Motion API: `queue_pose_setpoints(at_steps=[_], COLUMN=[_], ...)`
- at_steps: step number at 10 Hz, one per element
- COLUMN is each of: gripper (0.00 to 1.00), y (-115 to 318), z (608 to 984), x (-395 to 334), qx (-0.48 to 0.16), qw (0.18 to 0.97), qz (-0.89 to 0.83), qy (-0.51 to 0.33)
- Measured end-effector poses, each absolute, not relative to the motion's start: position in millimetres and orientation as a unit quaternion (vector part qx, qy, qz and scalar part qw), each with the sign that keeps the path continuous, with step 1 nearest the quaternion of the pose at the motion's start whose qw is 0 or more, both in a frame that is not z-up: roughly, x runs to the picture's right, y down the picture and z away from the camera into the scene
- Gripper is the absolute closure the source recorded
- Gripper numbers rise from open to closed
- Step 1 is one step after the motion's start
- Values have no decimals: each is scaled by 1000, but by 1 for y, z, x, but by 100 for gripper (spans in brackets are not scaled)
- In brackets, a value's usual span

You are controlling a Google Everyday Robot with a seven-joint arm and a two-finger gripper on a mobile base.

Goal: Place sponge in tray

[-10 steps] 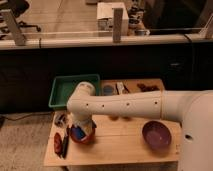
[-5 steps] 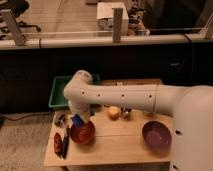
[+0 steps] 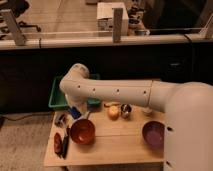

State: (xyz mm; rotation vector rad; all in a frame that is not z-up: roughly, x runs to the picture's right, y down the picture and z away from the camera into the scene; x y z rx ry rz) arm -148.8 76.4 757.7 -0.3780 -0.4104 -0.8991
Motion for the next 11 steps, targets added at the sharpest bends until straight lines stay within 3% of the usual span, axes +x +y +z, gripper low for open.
queue_pose_setpoints(at_steps=[11], gripper=[100], y=[17], z=[809], x=[-178], qx=[-116], qw=[883], qz=[-404], qy=[-208])
